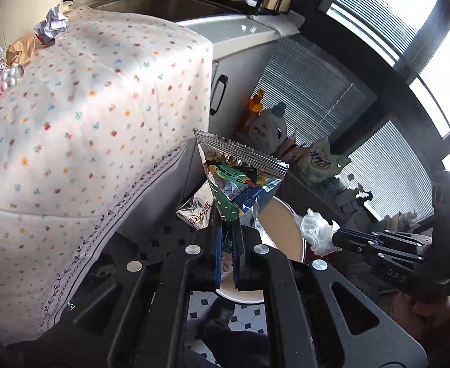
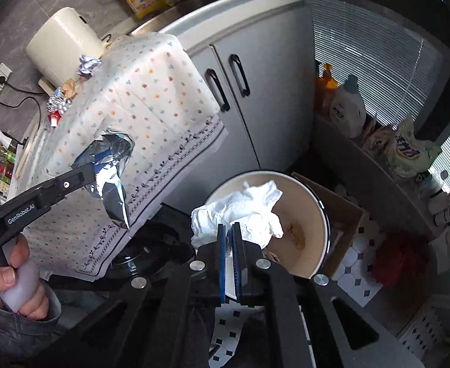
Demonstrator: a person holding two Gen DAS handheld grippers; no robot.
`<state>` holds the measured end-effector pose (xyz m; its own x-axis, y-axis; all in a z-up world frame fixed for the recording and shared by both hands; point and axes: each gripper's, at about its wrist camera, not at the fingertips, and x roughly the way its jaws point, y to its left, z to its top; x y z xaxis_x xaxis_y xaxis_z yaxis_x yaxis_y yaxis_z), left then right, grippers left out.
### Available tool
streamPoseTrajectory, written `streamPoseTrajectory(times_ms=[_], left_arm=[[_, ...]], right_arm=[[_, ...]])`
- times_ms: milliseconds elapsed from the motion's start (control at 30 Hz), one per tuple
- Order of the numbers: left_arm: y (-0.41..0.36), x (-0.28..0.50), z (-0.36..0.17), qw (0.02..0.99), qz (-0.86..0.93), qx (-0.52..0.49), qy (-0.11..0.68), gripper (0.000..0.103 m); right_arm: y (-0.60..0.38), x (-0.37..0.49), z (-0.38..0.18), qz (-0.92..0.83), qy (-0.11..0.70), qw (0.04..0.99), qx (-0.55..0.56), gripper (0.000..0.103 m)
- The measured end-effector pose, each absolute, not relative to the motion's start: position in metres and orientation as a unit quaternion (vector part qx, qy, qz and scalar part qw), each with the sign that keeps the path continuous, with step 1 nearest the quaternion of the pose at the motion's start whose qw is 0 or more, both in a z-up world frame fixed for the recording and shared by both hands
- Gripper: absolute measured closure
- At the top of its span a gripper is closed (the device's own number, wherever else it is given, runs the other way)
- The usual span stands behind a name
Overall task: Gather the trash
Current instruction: 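Carry both items over the bin and open both grippers to drop them, then move both tools back to the remaining trash on the counter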
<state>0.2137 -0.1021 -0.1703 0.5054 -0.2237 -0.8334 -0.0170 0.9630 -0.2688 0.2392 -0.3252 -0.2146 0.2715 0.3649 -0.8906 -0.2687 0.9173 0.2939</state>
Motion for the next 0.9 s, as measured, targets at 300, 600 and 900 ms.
streamPoseTrajectory(times_ms=[300,600,900], left_arm=[[-0.136,0.219,-0.201,0.837,-0.093,-0.096,0.531,0.097],[-0.161,0.231,-0.207,0.826,-0.141,-0.089,0.538,0.058],[-0.121,0.227,-0.168,0.858,-0.108,-0.091,0.494,0.018]], right_arm=[[-0.377,0.229,-0.226,0.144,0.575,0.802,0.071,0.058],[-0.404,0.224,-0.218,0.103,0.568,0.812,0.093,0.058],[-0.373,0.239,-0.188,0.114,0.539,0.830,0.082,0.042]])
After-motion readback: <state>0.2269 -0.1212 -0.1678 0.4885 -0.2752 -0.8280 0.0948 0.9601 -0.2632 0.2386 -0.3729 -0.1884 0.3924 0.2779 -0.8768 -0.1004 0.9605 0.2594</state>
